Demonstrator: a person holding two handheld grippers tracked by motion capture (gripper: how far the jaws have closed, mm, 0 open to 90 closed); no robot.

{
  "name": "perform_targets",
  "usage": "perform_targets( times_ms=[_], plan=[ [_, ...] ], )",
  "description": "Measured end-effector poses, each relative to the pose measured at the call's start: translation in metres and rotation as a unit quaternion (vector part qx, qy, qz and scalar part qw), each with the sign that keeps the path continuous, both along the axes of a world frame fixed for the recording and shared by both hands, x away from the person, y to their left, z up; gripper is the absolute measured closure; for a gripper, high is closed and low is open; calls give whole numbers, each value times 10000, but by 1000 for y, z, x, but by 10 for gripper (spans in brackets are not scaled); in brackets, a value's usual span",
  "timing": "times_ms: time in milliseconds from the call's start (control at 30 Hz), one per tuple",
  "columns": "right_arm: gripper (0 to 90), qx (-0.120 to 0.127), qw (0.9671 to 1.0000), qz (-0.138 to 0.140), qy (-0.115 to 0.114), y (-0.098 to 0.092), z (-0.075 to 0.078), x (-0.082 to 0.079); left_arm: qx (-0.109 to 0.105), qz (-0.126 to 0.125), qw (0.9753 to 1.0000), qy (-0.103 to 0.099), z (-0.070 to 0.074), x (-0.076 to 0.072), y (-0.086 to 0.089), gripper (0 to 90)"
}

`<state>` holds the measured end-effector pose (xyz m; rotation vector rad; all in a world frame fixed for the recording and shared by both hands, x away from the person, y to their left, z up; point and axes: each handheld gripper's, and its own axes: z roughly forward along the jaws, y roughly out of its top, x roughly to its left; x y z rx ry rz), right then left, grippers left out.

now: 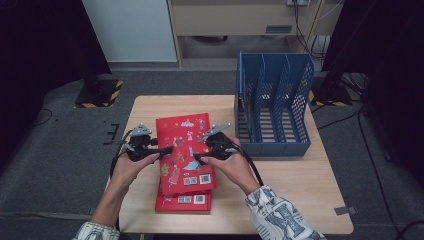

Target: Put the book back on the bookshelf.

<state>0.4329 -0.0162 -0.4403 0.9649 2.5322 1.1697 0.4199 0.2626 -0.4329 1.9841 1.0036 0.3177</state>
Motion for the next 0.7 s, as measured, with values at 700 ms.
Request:
perform_targets(
  times_ms=[700],
  plan=[
    [323, -15, 9996, -146, -242, -1, 15, 9, 207, 127, 9993, -298, 22, 7, -5, 410]
  ],
)
